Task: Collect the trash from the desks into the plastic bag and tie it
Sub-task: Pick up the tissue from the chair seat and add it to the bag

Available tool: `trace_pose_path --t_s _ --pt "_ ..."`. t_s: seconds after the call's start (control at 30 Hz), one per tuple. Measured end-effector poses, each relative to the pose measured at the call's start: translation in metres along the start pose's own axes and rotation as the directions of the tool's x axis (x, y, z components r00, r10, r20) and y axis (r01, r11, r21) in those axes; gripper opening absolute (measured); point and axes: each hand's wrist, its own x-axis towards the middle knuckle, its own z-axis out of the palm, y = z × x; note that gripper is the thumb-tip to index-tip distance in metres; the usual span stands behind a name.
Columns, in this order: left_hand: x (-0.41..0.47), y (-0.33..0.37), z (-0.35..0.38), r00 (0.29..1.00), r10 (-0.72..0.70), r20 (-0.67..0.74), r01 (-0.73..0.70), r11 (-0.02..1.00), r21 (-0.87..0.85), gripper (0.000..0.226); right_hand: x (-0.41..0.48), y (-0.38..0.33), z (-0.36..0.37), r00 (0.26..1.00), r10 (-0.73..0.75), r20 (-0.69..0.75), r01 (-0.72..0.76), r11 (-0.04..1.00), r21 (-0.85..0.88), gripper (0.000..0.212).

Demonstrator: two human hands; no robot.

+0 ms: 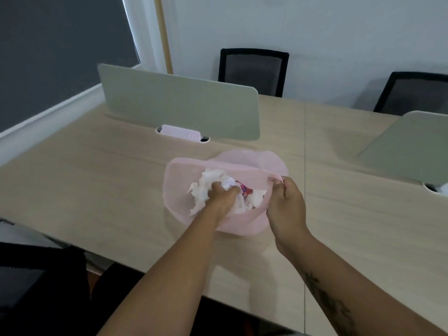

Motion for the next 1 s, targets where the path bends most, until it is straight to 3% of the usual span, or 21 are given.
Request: trace_pose_path --t_s 0.07,0.1,0.17,0.23,0.3,0.37,0.4,0.47,0.5,0.53,0.63,0.77,0.9,1.0 --pt "0.001 0.012 -0.013 0.986 0.04 0.161 -0.073 0.976 0.205 0.088 0.005 -0.003 -0.003 0.999 -0.043 -0.021 0.042 0.998 -0.035 0.028" --pt "0.002 0.019 -0.022 0.98 0.09 0.176 -0.126 0.971 0.205 0.08 0.008 -0.004 -0.005 0.998 -0.048 -0.04 0.046 0.998 -0.045 0.027" --pt "0.013 0.022 -0.046 0.961 0.264 0.088 -0.277 0.934 0.226 0.042 0.015 -0.006 -0.009 0.995 -0.04 -0.087 0.036 0.998 -0.049 0.028" --pt "0.025 0.015 -0.07 0.897 0.431 -0.102 -0.35 0.831 0.433 0.029 0.021 -0.008 -0.013 0.991 -0.05 -0.128 0.042 0.997 -0.065 0.028" --pt "0.032 0.003 -0.087 0.776 0.484 -0.404 -0.164 0.773 0.613 0.047 0.026 -0.008 -0.017 0.984 -0.062 -0.165 0.05 0.996 -0.074 0.028" --pt "0.037 -0.01 -0.094 0.684 0.34 -0.646 0.071 0.85 0.522 0.078 0.028 -0.008 -0.023 0.978 -0.072 -0.196 0.058 0.995 -0.076 0.027" --pt "0.041 -0.017 -0.096 0.692 0.239 -0.681 0.117 0.894 0.433 0.087 0.028 -0.007 -0.026 0.976 -0.083 -0.203 0.067 0.994 -0.083 0.027" --pt "0.052 -0.032 -0.099 0.825 0.128 -0.551 0.046 0.955 0.292 0.074 0.029 -0.005 -0.033 0.974 -0.102 -0.203 0.079 0.99 -0.121 0.028" --pt "0.056 -0.036 -0.101 0.906 0.129 -0.403 -0.041 0.975 0.219 0.052 0.03 -0.004 -0.036 0.973 -0.113 -0.2 0.084 0.986 -0.145 0.028" --pt "0.056 -0.036 -0.104 0.944 0.151 -0.295 -0.111 0.983 0.149 0.031 0.032 -0.004 -0.039 0.972 -0.127 -0.198 0.094 0.982 -0.165 0.029" --pt "0.05 -0.019 -0.119 0.892 0.338 -0.298 -0.254 0.923 0.288 0.023 0.042 -0.01 -0.045 0.958 -0.149 -0.245 0.101 0.975 -0.197 0.028" --pt "0.021 0.028 -0.152 0.836 0.499 -0.228 -0.325 0.786 0.527 0.022 0.062 -0.04 -0.036 0.917 0.008 -0.399 0.015 0.998 0.055 0.029" --pt "-0.026 0.049 -0.19 0.833 0.506 -0.224 -0.316 0.768 0.558 0.025 0.072 -0.079 -0.018 0.95 0.045 -0.308 0.003 0.988 0.153 0.034" --pt "-0.074 0.033 -0.239 0.81 0.491 -0.32 -0.183 0.73 0.659 0.027 0.071 -0.093 -0.005 0.989 0.065 -0.136 -0.038 0.981 0.19 0.035"
